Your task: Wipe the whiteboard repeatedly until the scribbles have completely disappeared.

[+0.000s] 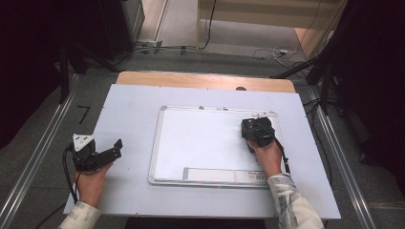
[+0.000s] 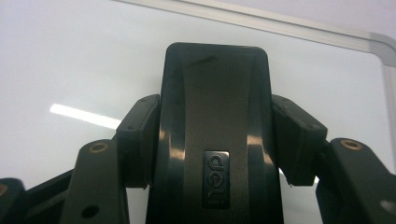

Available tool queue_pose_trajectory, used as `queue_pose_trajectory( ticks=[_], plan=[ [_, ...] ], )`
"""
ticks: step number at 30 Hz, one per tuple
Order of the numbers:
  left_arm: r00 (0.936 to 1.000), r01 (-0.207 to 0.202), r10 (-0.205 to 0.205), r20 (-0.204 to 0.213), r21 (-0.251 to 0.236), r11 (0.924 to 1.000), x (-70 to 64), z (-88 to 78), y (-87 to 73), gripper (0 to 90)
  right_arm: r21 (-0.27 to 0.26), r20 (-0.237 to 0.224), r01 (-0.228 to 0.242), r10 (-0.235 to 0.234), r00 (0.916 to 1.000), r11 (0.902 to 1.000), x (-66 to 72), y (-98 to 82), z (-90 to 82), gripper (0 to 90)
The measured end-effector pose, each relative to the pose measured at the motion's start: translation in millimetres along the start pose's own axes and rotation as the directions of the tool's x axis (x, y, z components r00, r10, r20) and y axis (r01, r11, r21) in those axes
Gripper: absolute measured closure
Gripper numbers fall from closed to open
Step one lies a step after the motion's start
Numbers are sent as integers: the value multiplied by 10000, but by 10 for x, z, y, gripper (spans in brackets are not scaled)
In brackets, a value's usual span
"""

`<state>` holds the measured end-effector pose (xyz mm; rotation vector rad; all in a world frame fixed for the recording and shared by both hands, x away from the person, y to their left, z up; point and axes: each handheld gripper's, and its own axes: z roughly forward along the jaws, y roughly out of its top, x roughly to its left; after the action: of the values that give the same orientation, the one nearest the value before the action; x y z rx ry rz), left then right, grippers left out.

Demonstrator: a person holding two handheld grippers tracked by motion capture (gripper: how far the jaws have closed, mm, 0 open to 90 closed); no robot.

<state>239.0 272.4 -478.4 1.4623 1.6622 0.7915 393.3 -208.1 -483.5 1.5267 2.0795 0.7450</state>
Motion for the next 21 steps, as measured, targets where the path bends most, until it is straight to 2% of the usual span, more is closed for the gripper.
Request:
queue_pose_trajectory(
  ticks=[4, 9, 21],
  plan=[
    [10000, 14, -14, -2, -27, 10000, -1, -3, 0, 69, 39, -175, 349, -349, 9992, 9994, 112, -28, -34, 375],
    [10000, 30, -30, 3, -16, 10000, 6, -7, 0, 69, 79, -350, 533, -530, 9980, 9985, 116, -99, -99, 375],
    [10000, -17, 17, 18, -20, 10000, -12, -2, 4, 69, 221, 38, -77, 76, 10000, 9997, -243, -257, -229, 375]
  ],
)
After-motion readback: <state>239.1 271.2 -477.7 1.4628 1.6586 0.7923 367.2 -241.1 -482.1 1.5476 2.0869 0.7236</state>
